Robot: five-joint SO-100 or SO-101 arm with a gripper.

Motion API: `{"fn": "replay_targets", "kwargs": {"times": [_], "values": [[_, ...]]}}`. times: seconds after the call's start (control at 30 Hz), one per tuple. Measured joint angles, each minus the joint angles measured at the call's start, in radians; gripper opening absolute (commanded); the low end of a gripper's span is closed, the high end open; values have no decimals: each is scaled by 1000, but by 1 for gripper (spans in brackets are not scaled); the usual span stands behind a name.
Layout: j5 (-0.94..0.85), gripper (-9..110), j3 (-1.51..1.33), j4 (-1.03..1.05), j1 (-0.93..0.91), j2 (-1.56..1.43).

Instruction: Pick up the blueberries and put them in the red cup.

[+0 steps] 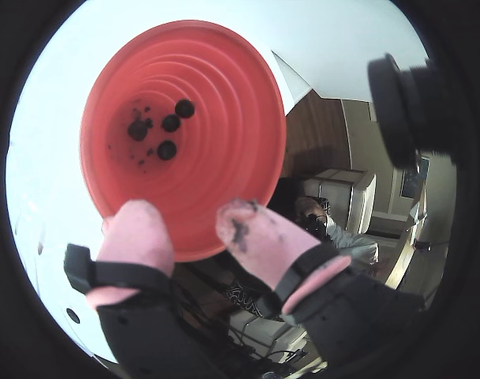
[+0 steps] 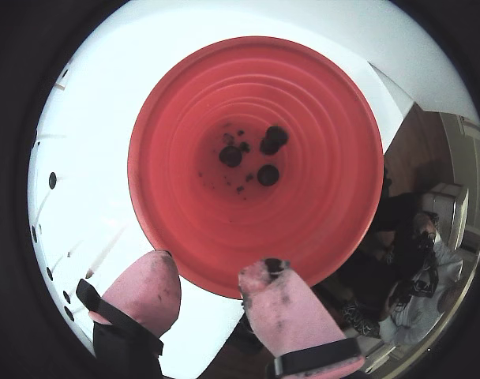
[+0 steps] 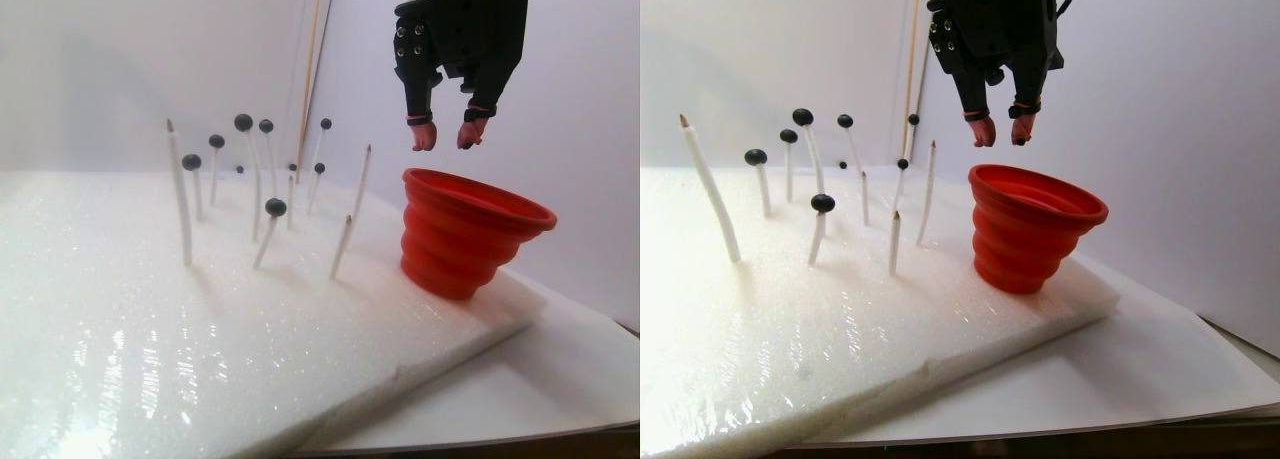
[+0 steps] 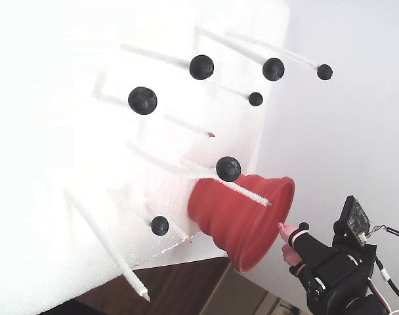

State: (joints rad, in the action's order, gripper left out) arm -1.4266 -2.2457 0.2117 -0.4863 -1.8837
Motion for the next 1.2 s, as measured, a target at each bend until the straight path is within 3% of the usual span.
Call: {"fn": "replay_targets", "kwargs": {"times": [1.2], "values": [[14,14,20,61,104,-57]]}}
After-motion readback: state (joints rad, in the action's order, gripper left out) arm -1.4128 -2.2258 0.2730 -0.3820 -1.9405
